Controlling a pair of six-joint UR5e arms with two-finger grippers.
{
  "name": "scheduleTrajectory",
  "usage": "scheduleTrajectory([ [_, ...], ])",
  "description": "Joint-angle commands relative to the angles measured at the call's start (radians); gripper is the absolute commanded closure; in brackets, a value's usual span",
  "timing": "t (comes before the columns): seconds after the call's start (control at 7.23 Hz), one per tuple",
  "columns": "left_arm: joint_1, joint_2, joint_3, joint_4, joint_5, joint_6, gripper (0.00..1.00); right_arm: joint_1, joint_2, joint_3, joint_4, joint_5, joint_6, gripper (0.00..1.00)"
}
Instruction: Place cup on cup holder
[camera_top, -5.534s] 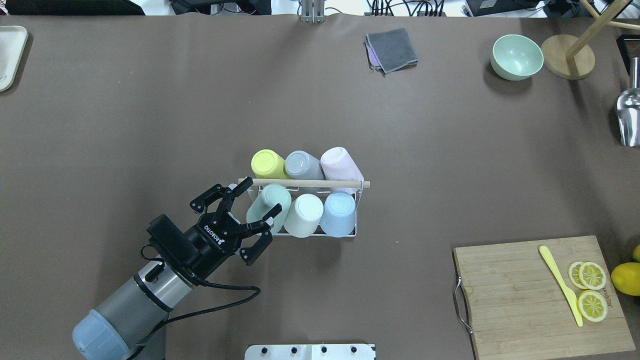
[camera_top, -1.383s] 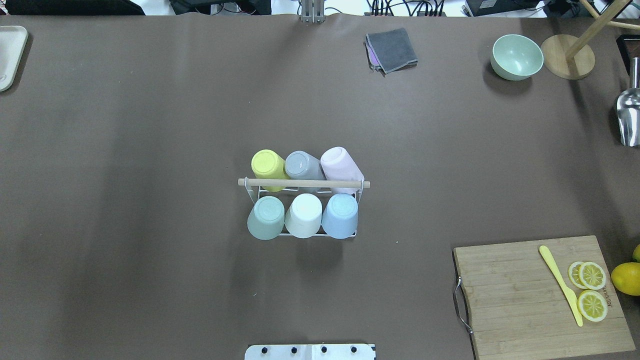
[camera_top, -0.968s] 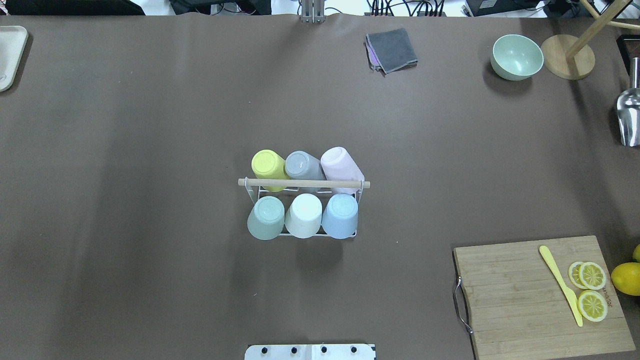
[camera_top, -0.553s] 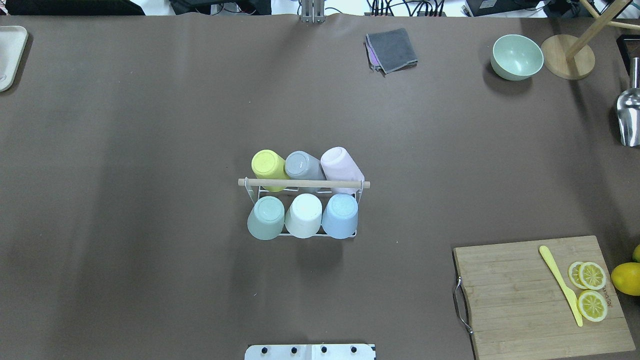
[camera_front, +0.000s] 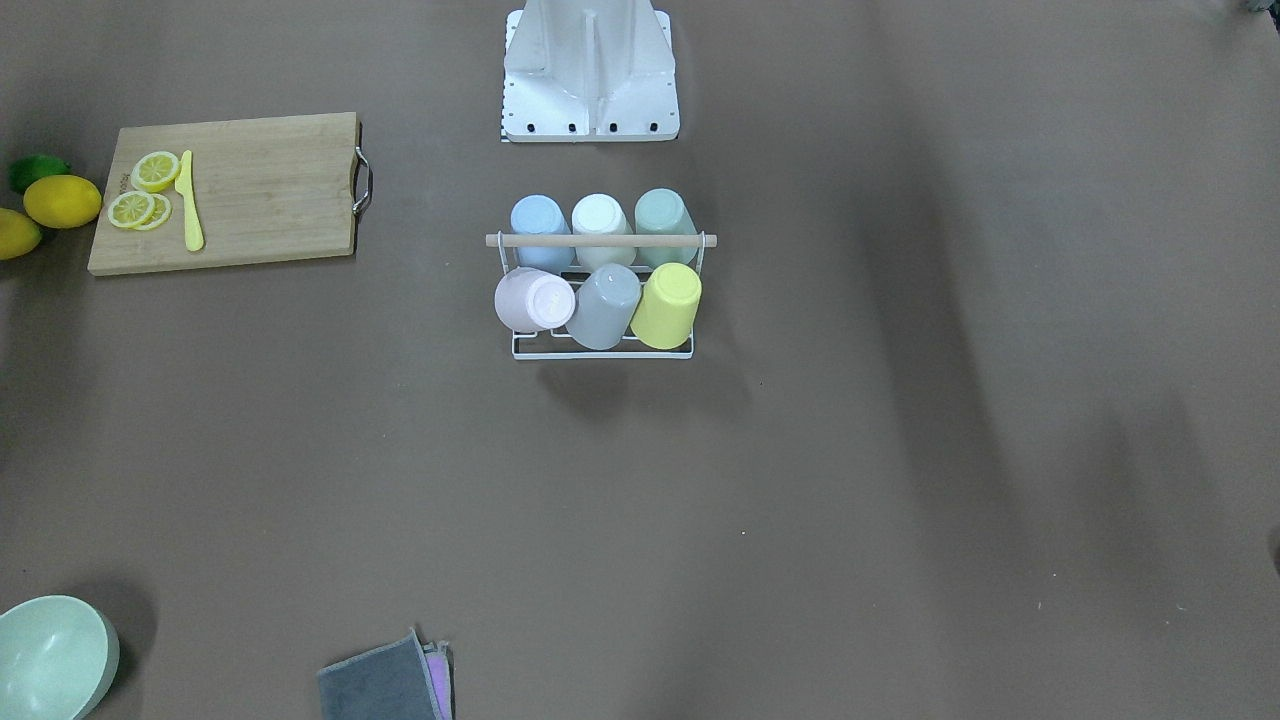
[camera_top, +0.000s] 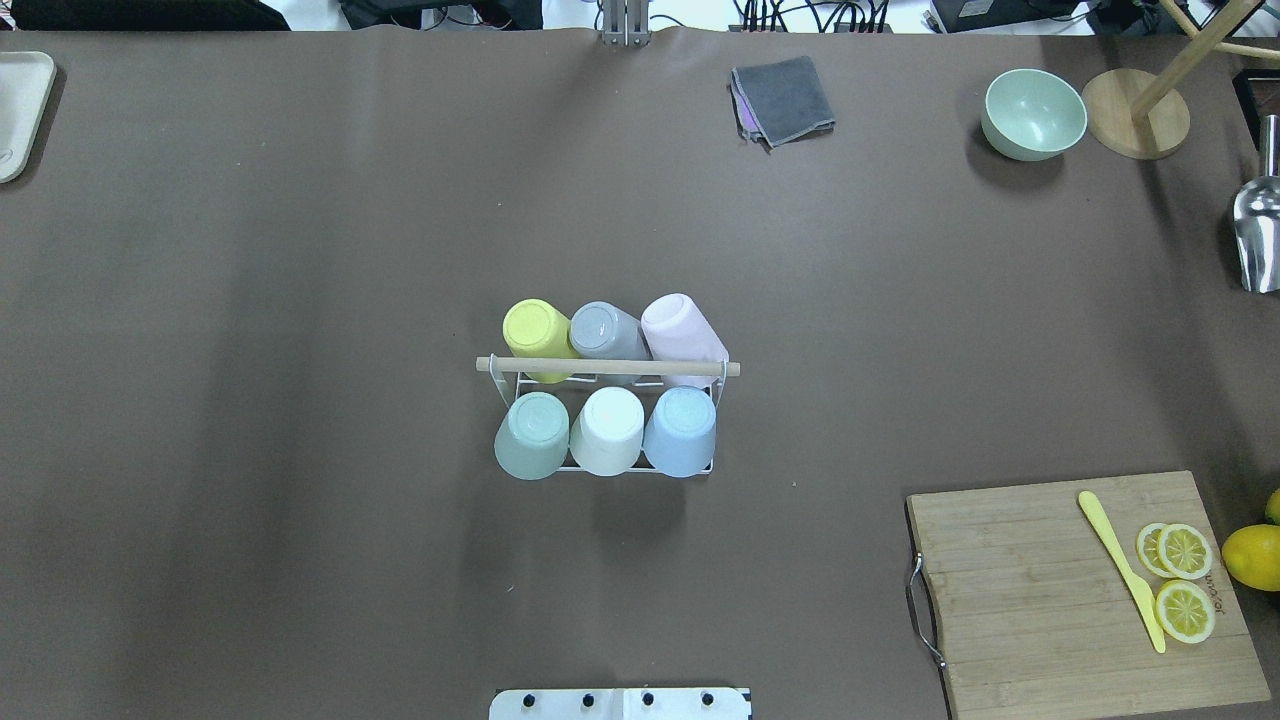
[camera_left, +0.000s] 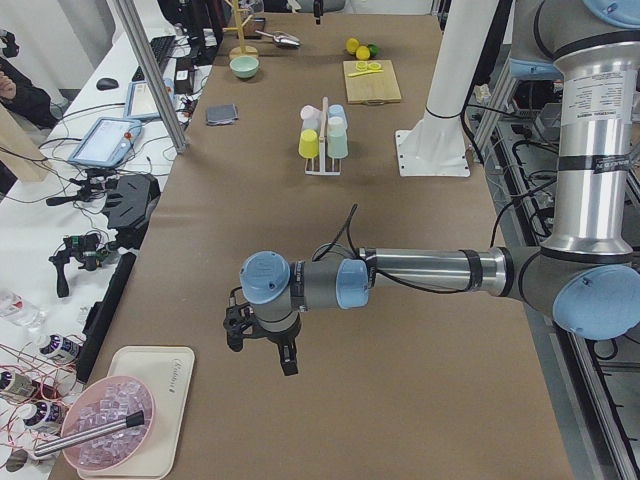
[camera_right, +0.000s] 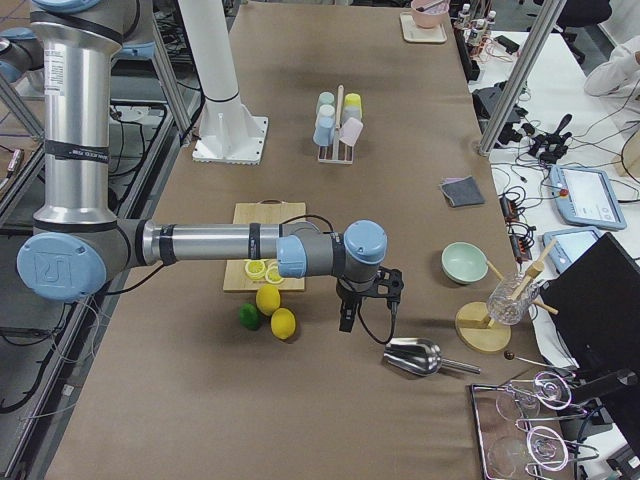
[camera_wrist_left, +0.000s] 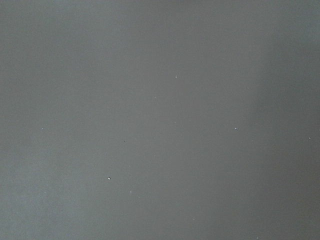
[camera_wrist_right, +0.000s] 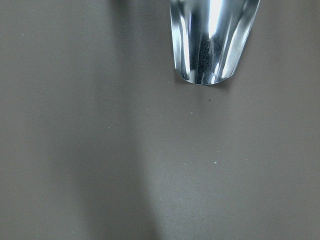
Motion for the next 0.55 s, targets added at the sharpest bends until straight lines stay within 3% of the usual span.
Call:
scheduleTrajectory([
  [0.0,0.001,0.019,-0.015,0.0,0.001,-0.002,0.02,-0.001,0.002,-0.006,0.002,0.001,0.0,0.0],
  [0.42,0.002,0.019,-0.015,-0.004,0.004,-0.003,0.02,-0.001,0.002,-0.004,0.002,0.001,0.0,0.0],
])
